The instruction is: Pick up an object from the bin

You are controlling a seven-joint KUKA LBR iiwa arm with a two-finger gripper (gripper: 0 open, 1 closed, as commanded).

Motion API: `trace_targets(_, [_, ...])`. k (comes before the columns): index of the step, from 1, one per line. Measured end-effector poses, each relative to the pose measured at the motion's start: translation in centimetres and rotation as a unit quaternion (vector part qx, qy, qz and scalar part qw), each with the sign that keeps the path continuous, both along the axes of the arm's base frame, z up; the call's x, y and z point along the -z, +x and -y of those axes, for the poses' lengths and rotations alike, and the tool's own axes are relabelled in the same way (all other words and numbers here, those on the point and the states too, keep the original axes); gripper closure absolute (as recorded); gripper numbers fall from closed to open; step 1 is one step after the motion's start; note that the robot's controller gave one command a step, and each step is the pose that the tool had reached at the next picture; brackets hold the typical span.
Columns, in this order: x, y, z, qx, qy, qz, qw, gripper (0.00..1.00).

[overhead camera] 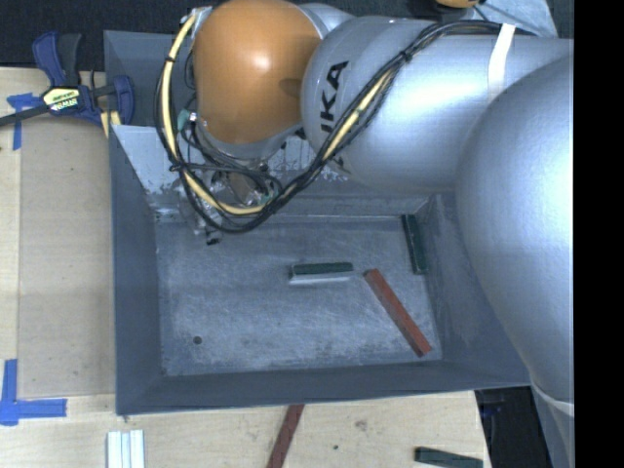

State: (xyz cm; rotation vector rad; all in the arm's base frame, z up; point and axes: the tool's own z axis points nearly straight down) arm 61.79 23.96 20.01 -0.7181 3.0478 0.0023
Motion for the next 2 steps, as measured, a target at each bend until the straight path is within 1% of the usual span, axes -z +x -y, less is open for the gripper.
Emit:
trace_targets(1, [5.84, -2.01, 1.82, -0.071, -0.001, -0.0033, 0.9975, 0.0])
trace_targets(2, [5.81, -2.0, 1.82, -0.071, -0.001, -0.0032, 0.9975, 0.0])
